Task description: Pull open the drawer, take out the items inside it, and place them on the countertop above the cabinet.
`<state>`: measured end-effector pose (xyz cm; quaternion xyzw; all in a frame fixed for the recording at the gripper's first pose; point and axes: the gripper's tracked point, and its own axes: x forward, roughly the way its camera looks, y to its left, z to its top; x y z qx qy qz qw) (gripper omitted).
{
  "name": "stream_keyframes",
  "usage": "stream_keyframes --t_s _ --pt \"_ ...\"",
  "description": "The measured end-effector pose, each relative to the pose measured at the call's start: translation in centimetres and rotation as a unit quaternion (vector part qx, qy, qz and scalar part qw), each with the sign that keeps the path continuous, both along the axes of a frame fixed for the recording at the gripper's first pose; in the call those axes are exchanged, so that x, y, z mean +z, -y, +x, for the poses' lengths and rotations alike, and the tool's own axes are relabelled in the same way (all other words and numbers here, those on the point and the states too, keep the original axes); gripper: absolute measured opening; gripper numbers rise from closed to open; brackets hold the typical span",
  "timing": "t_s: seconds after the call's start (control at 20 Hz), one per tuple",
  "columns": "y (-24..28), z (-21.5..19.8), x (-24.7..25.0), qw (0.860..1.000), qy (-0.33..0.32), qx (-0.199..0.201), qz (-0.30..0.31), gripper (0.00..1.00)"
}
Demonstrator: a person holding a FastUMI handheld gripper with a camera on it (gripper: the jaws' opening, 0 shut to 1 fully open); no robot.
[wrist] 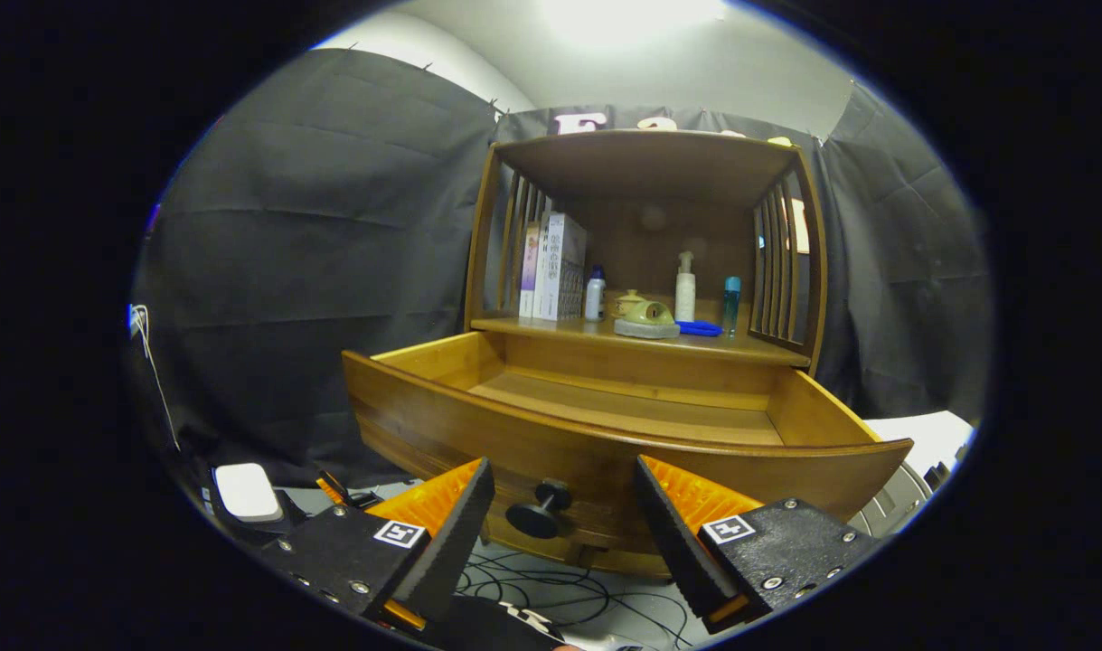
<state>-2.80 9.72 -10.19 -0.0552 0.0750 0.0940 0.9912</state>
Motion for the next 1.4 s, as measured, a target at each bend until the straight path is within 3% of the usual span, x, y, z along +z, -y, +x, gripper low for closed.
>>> stream_keyframes --t_s 0.6,0.9,1.4 --pt "0.5 1.4 -1.5 1.000 0.001 -0.030 -0.001 0.95" --pt "-1.5 1.8 -1.5 1.000 0.007 -0.008 -0.002 0.93" --pt "0.4 4.3 -1.0 0.998 -0.007 -0.060 0.021 0.87"
